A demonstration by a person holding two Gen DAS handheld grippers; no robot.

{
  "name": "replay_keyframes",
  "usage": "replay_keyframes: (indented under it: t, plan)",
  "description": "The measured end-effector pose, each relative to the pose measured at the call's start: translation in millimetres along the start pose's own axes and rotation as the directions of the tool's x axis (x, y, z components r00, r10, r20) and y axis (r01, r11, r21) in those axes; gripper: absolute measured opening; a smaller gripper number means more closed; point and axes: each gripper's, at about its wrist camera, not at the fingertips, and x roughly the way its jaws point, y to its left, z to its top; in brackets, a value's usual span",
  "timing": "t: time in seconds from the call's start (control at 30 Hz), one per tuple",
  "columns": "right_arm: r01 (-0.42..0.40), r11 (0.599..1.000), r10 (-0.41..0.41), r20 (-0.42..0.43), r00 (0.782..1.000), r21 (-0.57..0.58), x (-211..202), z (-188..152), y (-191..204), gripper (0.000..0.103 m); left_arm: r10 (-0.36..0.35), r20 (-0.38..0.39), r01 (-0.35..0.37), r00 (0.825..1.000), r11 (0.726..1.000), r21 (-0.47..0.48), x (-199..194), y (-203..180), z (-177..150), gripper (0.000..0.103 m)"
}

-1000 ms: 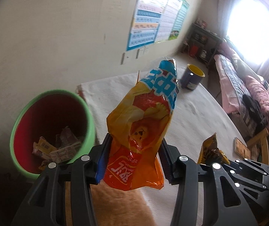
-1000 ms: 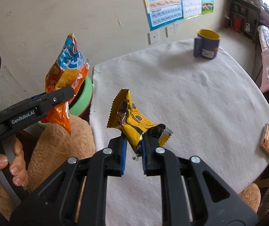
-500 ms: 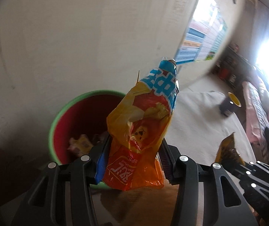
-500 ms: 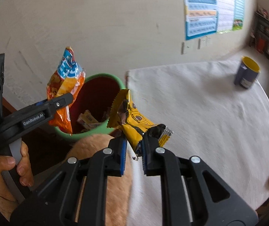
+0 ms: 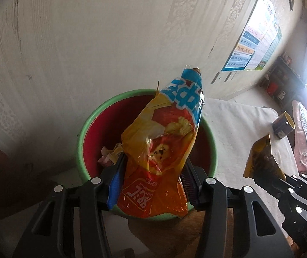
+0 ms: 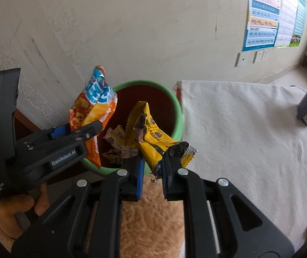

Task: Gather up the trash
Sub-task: 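Open both grippers over the red bucket to drop both items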

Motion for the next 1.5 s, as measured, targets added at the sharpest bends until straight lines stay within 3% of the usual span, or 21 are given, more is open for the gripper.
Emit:
replay_keyframes:
  t: [0.23,0.3,0.33,0.37,0.47,0.5,0.63,0.73,0.8,0.9,1.07,1.23,1.37,1.5]
  plan:
    - [-0.008,1.0,0.008,-0.022,1.0,-0.02,15.1,10.5,8.6,0.014,0.023,-0.007,-0.023,1.0,0.999,-0.034,9.7,9.7,3.0,0.05]
    - [-0.014,1.0,0.014,-0.025,1.0,-0.023,18.7,13.3,10.4,0.014,0.032,-0.008,-0.033,0.999,0.999,-0.042,12.3,11.5,4.8,0.055]
    - [-0.023,0.999,0.022,-0.029,0.999,-0.023,21.1,15.0,10.5,0.014,0.041,-0.008,-0.041,0.999,0.998,-0.049,12.9,13.5,5.2,0.066]
    - [-0.036,0.999,0.035,-0.032,0.999,-0.022,23.9,17.2,11.4,0.017,0.05,-0.005,-0.051,0.999,0.997,-0.061,13.8,14.2,5.6,0.069]
    - [-0.064,0.998,0.064,-0.03,0.998,-0.005,26.7,18.4,11.2,0.047,0.06,-0.007,-0.06,0.998,0.994,-0.094,15.3,19.4,4.1,0.072]
    - [-0.071,0.997,0.071,-0.013,0.997,0.008,23.8,17.5,9.3,0.05,0.06,-0.012,-0.061,0.998,0.993,-0.097,16.0,20.2,3.1,0.073]
    - [-0.104,0.994,0.104,0.009,0.995,0.042,16.6,14.2,1.6,0.05,0.066,-0.011,-0.066,0.998,0.993,-0.093,13.0,18.9,-0.1,0.076]
    - [-0.101,0.993,0.098,0.04,0.994,0.062,4.3,9.6,-9.1,0.051,0.032,0.004,-0.032,0.999,0.995,-0.1,5.5,9.9,-0.6,0.076]
    - [-0.1,0.991,0.094,0.066,0.993,0.089,-7.3,5.1,-21.6,0.051,0.008,0.026,-0.006,1.0,0.997,-0.078,-2.5,5.8,-3.6,0.077]
    - [-0.123,0.986,0.115,0.076,0.99,0.11,-16.0,4.3,-33.6,0.052,0.03,0.072,-0.028,0.997,0.999,-0.025,-12.9,-9.1,-2.5,0.078]
    - [-0.17,0.984,0.166,0.071,0.984,0.061,-20.2,2.2,-32.7,0.069,-0.011,0.15,0.016,0.989,0.999,-0.028,-34.8,-10.9,7.0,0.079]
    - [-0.229,0.973,0.23,0.047,0.972,-0.026,-11.0,-2.0,-15.1,0.081,-0.046,0.154,0.048,0.987,0.999,-0.012,-39.7,-10.1,16.9,0.079]
    - [-0.284,0.955,0.286,0.018,0.958,-0.084,-4.9,-3.7,1.0,0.084,-0.067,0.146,0.067,0.987,0.998,0.007,-36.2,-6.0,18.8,0.079]
    - [-0.285,0.941,0.291,0.003,0.957,-0.182,-5.4,-5.2,20.3,0.085,-0.063,0.149,0.053,0.987,0.996,0.07,-29.9,-10.4,22.6,0.079]
